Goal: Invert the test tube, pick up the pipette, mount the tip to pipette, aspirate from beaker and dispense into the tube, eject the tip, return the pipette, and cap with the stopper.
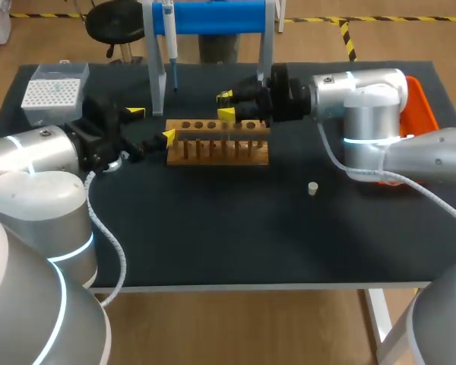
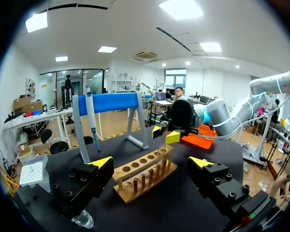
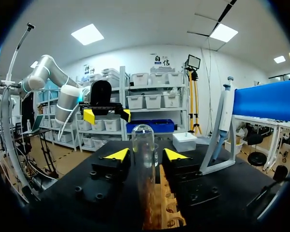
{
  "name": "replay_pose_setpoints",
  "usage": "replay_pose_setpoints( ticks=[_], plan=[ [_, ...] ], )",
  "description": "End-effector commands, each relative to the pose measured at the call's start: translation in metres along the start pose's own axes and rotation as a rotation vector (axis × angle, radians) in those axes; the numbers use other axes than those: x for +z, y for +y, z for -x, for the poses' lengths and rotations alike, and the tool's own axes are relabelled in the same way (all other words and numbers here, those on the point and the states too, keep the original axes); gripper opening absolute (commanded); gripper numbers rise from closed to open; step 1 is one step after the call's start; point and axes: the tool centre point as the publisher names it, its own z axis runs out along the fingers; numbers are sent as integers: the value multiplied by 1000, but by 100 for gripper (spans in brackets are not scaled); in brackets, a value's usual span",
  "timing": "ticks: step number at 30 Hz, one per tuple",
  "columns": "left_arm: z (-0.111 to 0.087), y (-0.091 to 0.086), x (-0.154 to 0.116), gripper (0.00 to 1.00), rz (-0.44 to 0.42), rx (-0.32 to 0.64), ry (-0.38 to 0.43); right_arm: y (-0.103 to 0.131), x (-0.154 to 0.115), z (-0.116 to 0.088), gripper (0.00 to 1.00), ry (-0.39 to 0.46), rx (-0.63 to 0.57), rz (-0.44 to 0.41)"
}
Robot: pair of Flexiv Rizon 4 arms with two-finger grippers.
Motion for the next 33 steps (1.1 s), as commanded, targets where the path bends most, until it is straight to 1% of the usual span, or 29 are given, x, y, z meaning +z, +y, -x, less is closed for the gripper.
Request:
replay_pose_setpoints(
  ticks=[1,2,11,33],
  plan=[
    [0,2,-1,100,-7,0,1,-1,1,2,7,6,-3,3],
    [0,2,-1,100,-7,0,1,-1,1,2,0,8,-3,3],
    [0,2,-1,100,-7,0,1,4,2,0,0,11,-14,-3],
    [0,2,-1,100,-7,0,1,39,1,0,0,-2,-43,-2]
  ],
)
